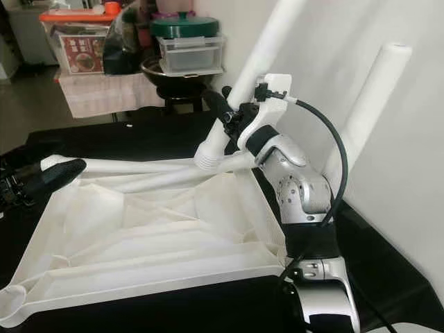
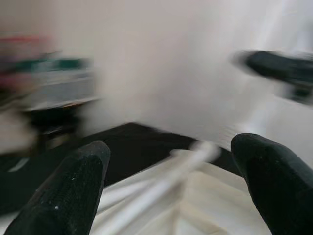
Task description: Building children table
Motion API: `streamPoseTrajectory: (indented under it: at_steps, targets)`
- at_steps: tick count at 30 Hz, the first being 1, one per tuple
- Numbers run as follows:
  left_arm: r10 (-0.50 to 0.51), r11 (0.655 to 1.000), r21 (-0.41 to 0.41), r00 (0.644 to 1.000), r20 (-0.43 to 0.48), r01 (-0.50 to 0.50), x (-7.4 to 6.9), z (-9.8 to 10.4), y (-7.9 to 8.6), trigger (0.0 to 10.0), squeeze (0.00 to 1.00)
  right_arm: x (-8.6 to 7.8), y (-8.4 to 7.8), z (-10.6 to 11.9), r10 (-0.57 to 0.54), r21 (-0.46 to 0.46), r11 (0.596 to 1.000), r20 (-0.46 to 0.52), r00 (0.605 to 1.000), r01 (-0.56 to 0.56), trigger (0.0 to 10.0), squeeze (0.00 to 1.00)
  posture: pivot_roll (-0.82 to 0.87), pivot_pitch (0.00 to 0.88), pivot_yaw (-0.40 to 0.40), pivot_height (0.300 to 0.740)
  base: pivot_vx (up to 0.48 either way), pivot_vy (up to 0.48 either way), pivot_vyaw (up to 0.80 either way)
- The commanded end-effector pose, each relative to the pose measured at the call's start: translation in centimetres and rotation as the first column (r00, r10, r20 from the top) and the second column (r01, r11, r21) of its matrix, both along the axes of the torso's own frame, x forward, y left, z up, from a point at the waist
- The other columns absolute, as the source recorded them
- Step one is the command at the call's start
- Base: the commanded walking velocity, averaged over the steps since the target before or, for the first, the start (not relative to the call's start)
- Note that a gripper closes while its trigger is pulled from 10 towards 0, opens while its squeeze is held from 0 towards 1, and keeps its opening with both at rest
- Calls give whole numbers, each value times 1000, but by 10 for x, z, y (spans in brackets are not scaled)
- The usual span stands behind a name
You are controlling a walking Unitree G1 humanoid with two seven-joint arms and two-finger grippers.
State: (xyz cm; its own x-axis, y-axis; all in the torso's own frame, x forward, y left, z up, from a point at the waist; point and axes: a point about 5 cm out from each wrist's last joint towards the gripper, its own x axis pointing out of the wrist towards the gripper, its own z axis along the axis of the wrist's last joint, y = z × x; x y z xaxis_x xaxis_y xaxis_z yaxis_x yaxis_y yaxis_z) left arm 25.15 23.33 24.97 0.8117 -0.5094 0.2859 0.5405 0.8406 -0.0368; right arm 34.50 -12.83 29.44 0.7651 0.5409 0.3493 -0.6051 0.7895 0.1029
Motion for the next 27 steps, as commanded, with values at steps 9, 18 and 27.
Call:
streamPoseTrajectory:
  at_steps: [9, 18, 27]
  targets:
    - [205, 976, -35, 962, -180, -214, -4, -56, -63, 10000, 0, -15, 16, -23, 103, -55, 993, -30, 994, -105, 10000, 0, 4, 0, -56, 740, 0, 0, 0]
    - [364, 932, 65, 914, -180, -358, -5, -72, -76, 10000, 0, -27, 29, -27, 200, -108, 974, -24, 979, -202, 10000, 0, -8, 0, -57, 740, 0, 0, 0]
    - [463, 881, 181, 877, -132, -438, -5, -78, -71, 10000, 0, -28, 36, -32, 211, -135, 968, -35, 977, -213, 10000, 0, -9, 0, -53, 740, 0, 273, 0]
